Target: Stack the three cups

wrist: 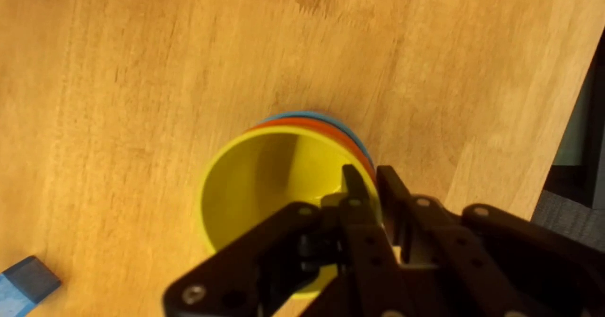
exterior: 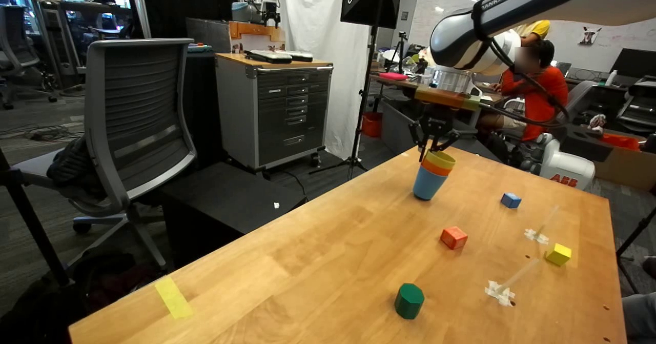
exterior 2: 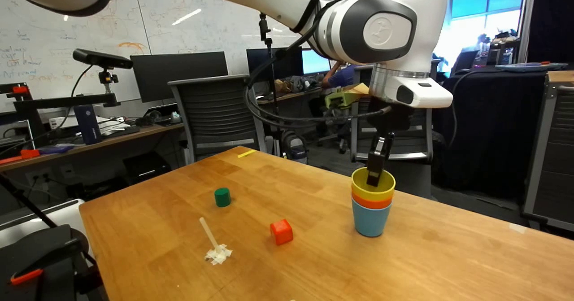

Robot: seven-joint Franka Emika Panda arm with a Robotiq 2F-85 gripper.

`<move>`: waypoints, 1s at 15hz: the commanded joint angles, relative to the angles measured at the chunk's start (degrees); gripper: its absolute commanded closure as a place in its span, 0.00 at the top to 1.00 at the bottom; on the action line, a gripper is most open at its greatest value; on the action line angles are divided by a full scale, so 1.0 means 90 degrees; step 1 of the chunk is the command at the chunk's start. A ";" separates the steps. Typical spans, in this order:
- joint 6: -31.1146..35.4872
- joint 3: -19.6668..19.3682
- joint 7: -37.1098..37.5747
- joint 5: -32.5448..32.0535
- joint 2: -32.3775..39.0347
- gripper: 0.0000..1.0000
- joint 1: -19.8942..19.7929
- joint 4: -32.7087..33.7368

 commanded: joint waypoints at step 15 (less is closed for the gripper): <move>-0.0218 0.0687 -0.2427 0.0087 -0.2000 1.00 0.0011 -0.1721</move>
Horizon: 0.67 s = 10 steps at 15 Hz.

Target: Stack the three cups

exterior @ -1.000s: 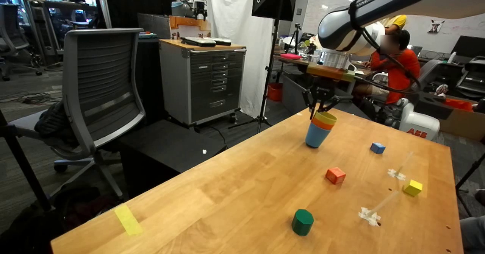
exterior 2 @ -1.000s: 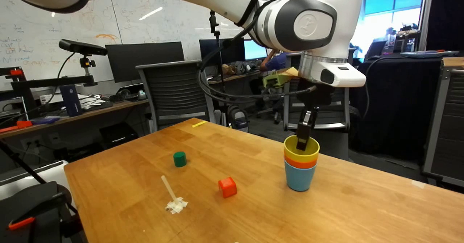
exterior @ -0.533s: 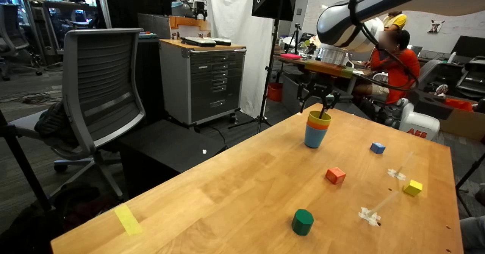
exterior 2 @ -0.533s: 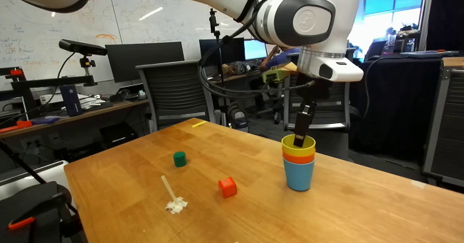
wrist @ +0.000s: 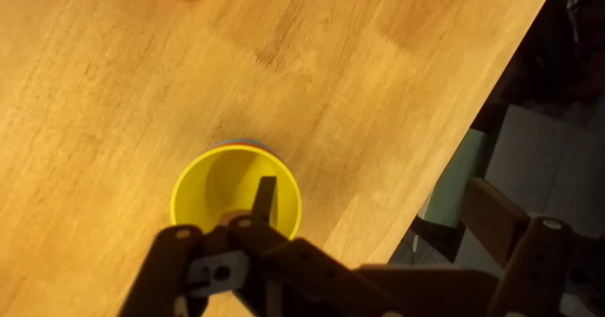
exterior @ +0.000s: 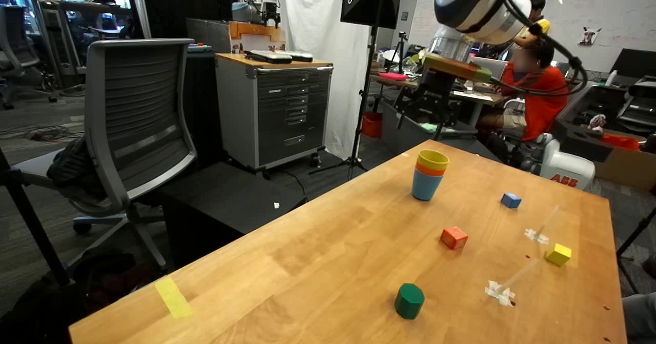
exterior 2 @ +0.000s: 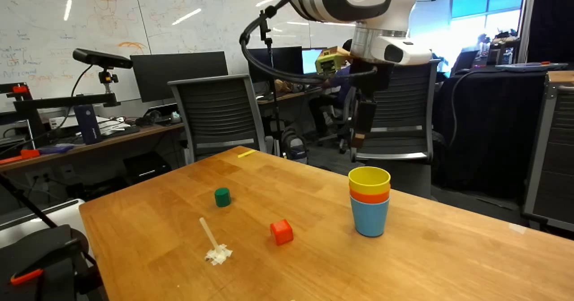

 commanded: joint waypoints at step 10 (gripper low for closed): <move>-0.0429 0.0080 -0.3445 -0.0968 -0.3046 1.00 0.0483 -0.4286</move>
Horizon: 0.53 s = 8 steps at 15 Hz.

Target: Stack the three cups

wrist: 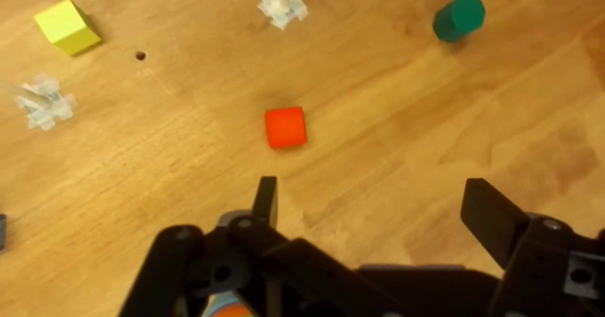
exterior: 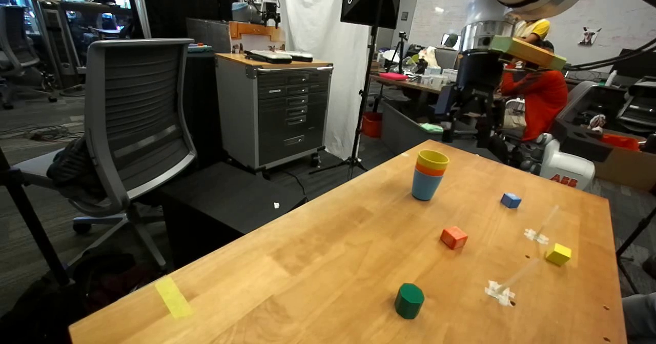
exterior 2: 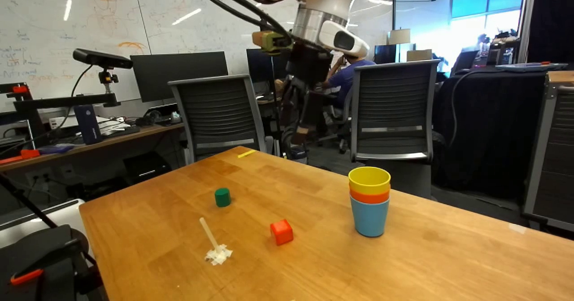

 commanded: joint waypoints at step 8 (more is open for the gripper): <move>0.0630 0.0090 -0.1057 -0.2316 -0.2193 1.00 0.0821 -0.3944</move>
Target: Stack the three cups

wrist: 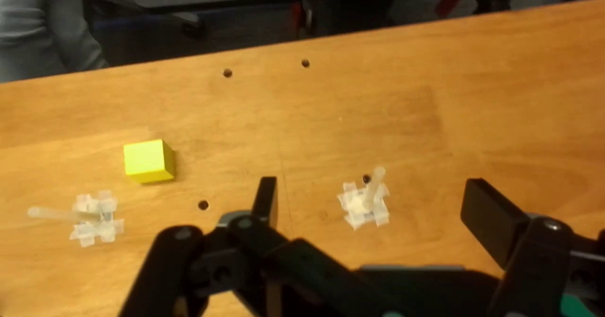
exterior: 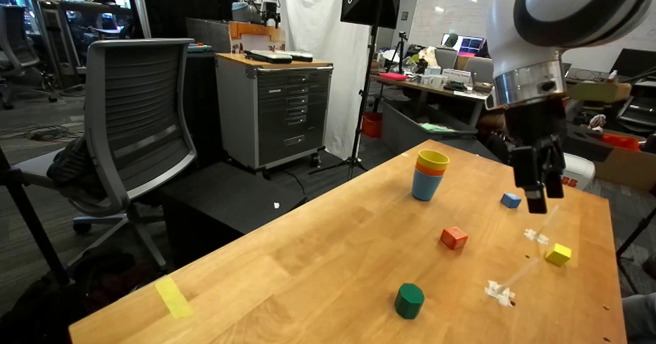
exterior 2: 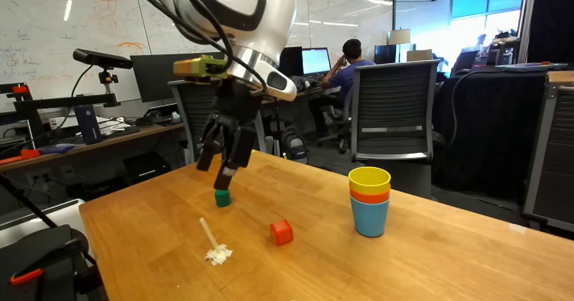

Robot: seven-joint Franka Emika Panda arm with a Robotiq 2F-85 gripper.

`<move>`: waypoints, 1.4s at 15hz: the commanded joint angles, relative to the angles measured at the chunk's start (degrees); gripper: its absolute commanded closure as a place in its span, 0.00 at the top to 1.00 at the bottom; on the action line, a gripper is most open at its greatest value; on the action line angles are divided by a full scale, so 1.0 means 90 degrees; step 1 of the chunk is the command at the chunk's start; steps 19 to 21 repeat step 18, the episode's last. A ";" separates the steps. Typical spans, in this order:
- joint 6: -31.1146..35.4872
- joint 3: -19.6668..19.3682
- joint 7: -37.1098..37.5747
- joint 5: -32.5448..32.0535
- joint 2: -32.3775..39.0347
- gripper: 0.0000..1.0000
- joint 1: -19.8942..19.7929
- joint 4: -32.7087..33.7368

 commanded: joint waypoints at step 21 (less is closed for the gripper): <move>0.3691 0.0176 -0.0118 -0.0800 -0.2097 1.00 0.0429 -0.3266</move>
